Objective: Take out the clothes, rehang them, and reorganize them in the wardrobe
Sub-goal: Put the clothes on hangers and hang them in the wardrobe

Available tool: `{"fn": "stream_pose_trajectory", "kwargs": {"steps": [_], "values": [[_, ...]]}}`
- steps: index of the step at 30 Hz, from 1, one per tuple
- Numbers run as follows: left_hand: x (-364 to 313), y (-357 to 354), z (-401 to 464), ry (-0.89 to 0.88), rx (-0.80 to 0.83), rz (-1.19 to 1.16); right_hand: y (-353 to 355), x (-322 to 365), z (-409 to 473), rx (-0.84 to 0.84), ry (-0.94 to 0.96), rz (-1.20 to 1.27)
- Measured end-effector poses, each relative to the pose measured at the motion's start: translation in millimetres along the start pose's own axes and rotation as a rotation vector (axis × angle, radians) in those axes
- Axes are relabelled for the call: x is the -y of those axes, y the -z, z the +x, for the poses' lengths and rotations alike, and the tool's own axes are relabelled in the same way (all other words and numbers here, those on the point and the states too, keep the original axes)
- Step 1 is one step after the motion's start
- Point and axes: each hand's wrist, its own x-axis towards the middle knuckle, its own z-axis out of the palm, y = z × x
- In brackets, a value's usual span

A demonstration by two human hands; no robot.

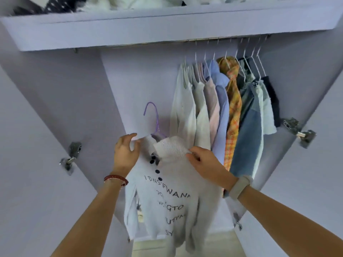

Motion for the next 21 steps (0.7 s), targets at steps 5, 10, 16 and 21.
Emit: {"fn": "stream_pose_trajectory", "kwargs": {"steps": [5, 10, 16, 21], "values": [[-33.7, 9.4, 21.2, -0.084, -0.226, 0.056, -3.6, 6.2, 58.3, -0.098, -0.018, 0.103], [-91.4, 24.9, 50.0, -0.398, -0.505, 0.213, -0.2, 20.7, 108.5, -0.263, -0.045, 0.207], [-147.1, 42.0, 108.3, -0.677, -0.615, 0.476, 5.2, 40.4, 176.6, -0.486, -0.113, 0.219], [-142.1, 45.0, 139.5, -0.681, -0.574, 0.53, 11.6, 39.4, 225.5, -0.577, -0.157, 0.144]]}}
